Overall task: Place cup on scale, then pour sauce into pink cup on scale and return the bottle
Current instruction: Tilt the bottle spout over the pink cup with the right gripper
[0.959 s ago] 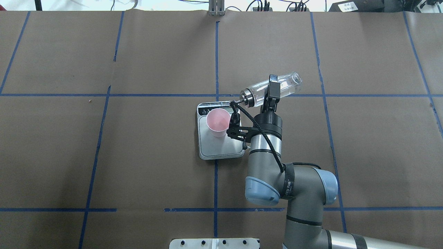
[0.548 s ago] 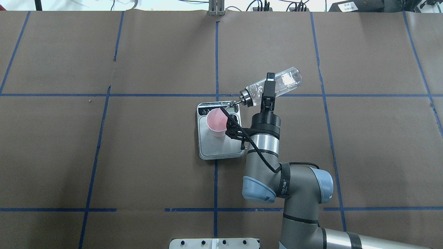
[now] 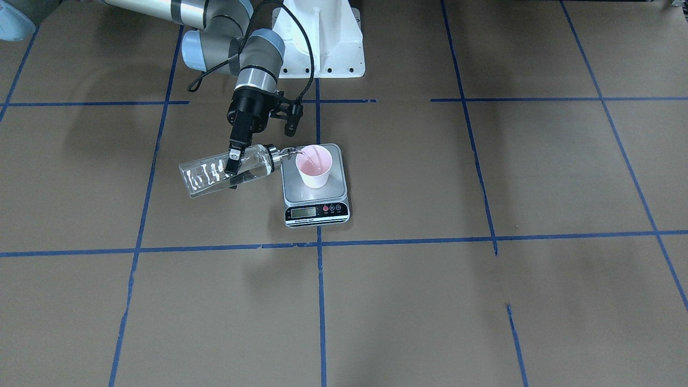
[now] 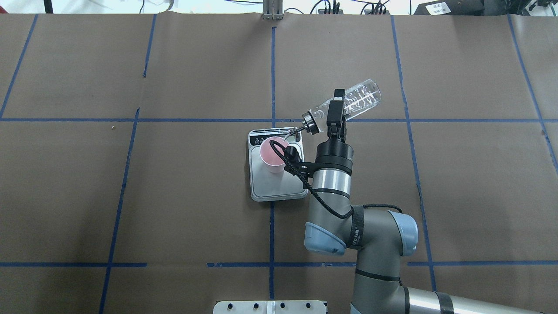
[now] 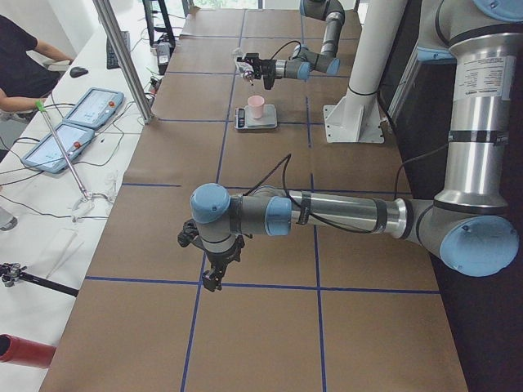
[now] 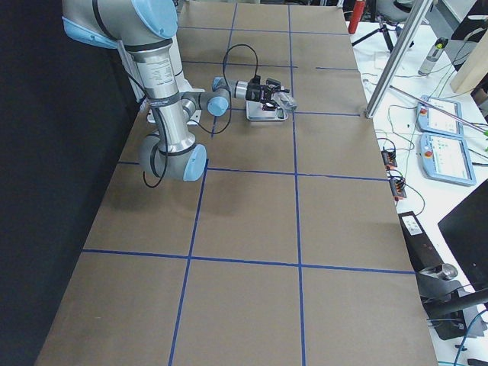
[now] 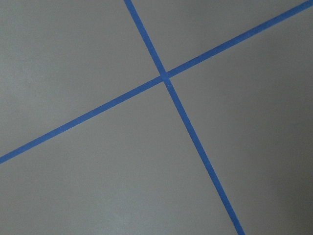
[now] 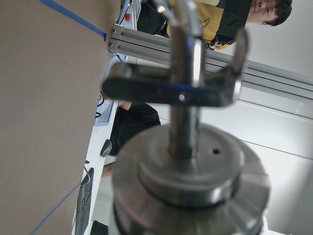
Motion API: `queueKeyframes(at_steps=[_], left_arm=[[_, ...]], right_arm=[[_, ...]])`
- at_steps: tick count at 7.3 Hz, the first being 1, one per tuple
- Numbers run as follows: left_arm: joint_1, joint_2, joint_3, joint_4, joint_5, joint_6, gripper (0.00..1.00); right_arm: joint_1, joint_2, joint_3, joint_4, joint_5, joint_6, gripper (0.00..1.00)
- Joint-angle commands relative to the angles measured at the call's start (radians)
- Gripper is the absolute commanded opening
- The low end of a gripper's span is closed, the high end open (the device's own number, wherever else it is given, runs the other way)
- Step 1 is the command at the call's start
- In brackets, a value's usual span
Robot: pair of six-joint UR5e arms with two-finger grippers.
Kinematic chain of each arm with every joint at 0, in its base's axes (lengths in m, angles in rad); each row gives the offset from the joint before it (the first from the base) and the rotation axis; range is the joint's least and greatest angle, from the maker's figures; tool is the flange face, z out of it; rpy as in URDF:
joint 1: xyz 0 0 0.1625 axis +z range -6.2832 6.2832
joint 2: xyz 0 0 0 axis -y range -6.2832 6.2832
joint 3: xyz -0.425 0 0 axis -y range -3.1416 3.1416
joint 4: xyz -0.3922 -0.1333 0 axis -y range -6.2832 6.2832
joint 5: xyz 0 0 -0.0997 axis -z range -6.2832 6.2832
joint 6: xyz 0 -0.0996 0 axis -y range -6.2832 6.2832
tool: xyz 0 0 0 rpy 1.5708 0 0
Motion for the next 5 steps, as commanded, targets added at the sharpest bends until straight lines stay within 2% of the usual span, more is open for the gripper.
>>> queueKeyframes(at_steps=[1,5], left_arm=[[0.000,-0.003,0.002,0.002,0.000,-0.002,1.00],[0.000,-0.011,0.018,0.000,-0.002,-0.002,1.00]], right_arm=[[0.000,0.004,-0.001,0.001,-0.034,-0.123,0.00],[-0.001,0.009,0.001,0.007,-0.051,-0.206,0.00]])
